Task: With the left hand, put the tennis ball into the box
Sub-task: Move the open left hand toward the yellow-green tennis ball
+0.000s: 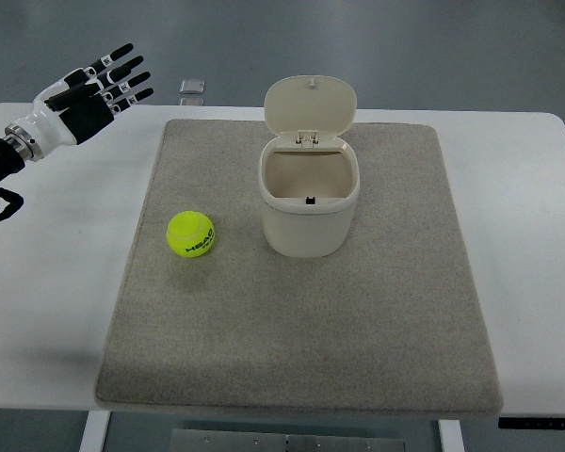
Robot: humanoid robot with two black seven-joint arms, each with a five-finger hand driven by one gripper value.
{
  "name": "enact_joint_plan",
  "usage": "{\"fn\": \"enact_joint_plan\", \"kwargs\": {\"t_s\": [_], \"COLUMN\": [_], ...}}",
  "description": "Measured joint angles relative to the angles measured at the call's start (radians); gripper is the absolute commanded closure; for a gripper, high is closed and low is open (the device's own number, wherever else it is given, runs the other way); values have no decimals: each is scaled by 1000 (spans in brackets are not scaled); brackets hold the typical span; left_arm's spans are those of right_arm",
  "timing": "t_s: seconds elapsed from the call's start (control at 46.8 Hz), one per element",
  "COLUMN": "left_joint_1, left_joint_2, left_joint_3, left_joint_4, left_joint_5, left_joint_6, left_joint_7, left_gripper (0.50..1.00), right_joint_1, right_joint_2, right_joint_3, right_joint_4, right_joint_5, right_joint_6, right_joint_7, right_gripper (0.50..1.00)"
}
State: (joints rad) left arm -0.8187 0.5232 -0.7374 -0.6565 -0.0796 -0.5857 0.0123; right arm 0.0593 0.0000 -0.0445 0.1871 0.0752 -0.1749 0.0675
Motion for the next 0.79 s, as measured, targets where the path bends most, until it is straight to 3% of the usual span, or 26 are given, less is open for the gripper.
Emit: {"fn": "enact_joint_plan", "kwargs": {"t_s": [0.534, 0.791], "left_joint_1": [5, 10], "left_joint_2": [20, 97], "left_joint_3": [0, 29], "left_joint_4": [-42, -44], "left_joint_5": [-2, -2], "left_joint_6": [-11, -25], "left_joint_7": [-4, -5], "left_gripper": [508, 508], "right_joint_1": [0, 0], "right_joint_2": [0, 0], "right_joint_3": [0, 0], "right_joint_4": [0, 0], "right_joint_5": [0, 0], "right_joint_6": [0, 0], "right_joint_7": [0, 0], "right_gripper": [599, 597]}}
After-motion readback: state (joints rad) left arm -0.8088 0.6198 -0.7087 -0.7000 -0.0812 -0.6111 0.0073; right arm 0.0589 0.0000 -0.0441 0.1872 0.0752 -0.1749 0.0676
